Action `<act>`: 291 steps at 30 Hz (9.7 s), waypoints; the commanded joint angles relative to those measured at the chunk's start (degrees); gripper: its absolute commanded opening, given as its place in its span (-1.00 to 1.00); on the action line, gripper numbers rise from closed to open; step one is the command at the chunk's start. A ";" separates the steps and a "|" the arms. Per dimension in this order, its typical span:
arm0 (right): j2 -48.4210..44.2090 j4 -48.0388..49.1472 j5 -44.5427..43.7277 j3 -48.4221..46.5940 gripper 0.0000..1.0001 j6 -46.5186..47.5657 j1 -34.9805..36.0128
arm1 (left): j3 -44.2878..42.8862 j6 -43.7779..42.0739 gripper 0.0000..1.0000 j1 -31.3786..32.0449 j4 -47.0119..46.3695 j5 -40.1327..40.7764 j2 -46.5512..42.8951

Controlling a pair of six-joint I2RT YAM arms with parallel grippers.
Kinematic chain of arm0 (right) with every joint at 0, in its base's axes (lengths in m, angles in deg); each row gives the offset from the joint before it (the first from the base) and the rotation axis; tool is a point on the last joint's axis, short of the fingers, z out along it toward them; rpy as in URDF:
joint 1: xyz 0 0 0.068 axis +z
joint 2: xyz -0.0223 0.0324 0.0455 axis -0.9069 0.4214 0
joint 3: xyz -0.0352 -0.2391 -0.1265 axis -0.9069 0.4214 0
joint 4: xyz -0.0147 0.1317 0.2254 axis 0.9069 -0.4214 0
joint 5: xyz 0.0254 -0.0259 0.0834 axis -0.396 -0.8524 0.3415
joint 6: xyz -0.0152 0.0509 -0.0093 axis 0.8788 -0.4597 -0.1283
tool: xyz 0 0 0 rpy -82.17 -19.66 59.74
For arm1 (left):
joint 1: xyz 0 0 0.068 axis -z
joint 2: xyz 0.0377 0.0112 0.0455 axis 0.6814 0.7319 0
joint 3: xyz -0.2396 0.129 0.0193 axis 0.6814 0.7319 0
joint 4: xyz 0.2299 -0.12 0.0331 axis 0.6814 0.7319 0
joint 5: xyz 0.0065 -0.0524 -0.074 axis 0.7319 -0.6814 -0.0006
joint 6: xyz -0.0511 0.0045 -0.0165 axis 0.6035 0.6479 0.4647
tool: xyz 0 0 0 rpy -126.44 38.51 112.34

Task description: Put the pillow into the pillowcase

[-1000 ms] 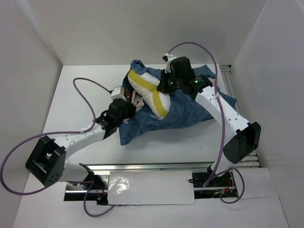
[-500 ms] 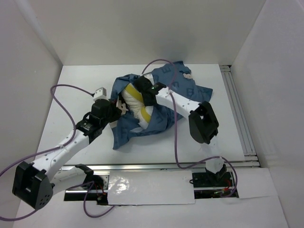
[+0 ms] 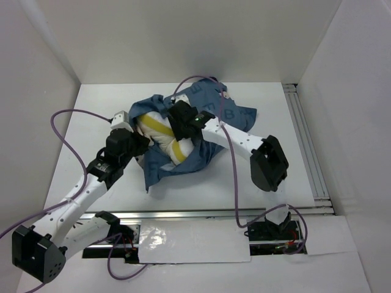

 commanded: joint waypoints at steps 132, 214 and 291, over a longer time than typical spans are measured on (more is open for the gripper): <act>11.54 19.88 44.21 9.54 -1.00 3.29 -2.10 | 4.07 26.97 -1.00 2.61 -1.82 5.64 10.40; -14.35 19.79 22.16 27.29 -1.00 15.61 14.51 | -28.09 -7.15 -1.00 -15.04 19.00 4.33 19.87; 0.17 27.08 31.91 13.99 0.15 4.00 -3.85 | -17.11 -3.72 1.00 -37.21 6.08 -34.09 23.74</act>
